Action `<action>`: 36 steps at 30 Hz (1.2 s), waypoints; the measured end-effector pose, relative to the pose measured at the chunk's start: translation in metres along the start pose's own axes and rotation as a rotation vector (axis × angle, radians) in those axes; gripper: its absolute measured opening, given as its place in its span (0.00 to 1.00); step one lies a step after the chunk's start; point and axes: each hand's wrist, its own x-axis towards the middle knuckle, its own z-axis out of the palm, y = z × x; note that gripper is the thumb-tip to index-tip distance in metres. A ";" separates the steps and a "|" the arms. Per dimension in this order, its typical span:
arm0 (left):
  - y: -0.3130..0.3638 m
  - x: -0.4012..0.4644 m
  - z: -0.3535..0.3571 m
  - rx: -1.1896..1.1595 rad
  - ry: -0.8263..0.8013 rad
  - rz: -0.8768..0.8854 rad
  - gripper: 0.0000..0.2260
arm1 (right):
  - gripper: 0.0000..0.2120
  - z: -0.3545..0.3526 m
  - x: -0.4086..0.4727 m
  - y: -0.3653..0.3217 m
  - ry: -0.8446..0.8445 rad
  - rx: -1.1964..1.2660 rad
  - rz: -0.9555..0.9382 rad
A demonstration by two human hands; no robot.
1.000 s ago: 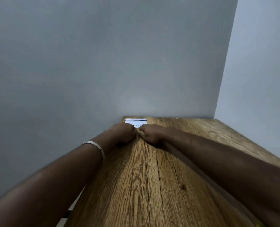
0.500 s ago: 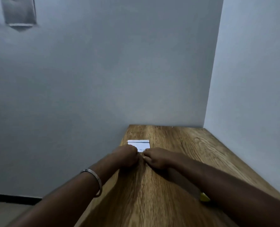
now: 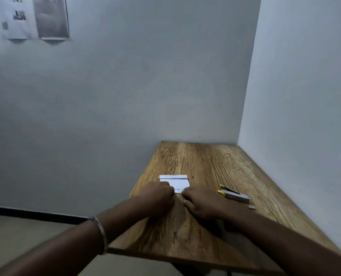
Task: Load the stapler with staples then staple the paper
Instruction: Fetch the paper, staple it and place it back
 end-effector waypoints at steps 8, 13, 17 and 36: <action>0.001 -0.027 0.009 -0.077 0.128 0.031 0.12 | 0.12 0.005 -0.027 -0.008 0.096 0.030 -0.026; -0.011 -0.020 0.011 -0.141 0.143 0.056 0.12 | 0.19 0.002 -0.010 -0.001 0.175 0.034 0.021; -0.017 -0.018 0.007 -0.180 0.147 0.082 0.11 | 0.10 -0.002 -0.003 0.006 0.208 0.003 0.011; -0.034 -0.009 0.003 -0.391 0.161 -0.034 0.09 | 0.10 -0.003 0.010 0.013 0.203 0.093 0.050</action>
